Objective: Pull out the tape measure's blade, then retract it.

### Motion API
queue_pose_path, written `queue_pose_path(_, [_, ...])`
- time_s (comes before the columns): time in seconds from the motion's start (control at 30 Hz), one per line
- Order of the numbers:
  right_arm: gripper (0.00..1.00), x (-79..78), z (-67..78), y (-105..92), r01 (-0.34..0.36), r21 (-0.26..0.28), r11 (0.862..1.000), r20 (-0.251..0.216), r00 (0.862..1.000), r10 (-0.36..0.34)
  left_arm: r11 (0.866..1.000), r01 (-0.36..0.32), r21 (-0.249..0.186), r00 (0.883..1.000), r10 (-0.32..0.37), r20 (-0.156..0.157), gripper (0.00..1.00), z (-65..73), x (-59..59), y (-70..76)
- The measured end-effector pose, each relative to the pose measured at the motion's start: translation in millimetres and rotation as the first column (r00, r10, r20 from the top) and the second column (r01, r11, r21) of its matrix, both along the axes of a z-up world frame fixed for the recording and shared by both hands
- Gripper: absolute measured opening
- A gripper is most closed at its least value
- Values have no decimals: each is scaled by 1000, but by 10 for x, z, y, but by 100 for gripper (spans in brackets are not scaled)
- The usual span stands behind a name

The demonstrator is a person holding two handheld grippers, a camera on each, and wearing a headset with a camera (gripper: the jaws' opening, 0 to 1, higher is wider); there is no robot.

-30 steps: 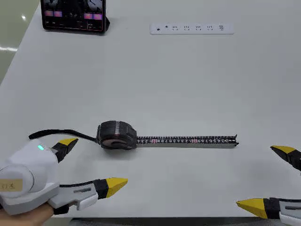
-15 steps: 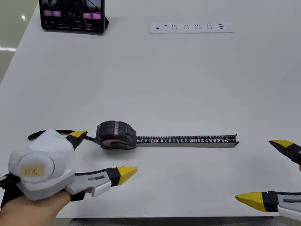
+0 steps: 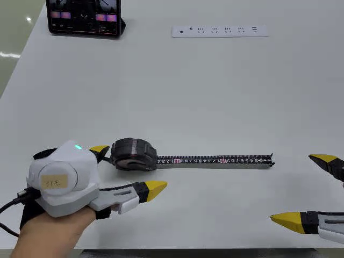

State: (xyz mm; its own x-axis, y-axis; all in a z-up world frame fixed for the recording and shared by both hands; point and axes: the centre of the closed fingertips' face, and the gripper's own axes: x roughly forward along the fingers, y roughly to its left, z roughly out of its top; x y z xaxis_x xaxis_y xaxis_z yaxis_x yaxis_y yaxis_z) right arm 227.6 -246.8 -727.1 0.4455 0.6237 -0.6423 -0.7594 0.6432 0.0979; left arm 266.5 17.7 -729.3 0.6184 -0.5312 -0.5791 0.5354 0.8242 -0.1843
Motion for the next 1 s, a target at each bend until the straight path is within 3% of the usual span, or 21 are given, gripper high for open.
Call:
queue_pose_path(0.3, [94,15,-2,32,-10,2,1000,-2,1000,10,1000,-25,-17,1000,25,-4,91,-11,13,-14])
queue_pose_path(0.57, [90,75,-7,17,-37,-15,999,13,999,37,996,-88,-32,996,88,9,92,-2,52,-28])
queue_pose_path(0.93, [78,302,-45,-19,-122,-88,989,49,991,127,990,-142,-5,990,142,25,89,-29,95,-19])
queue_pose_path(1.0, [76,350,-54,-18,-131,-93,987,54,989,136,986,-165,-18,986,166,21,89,-19,111,-24])
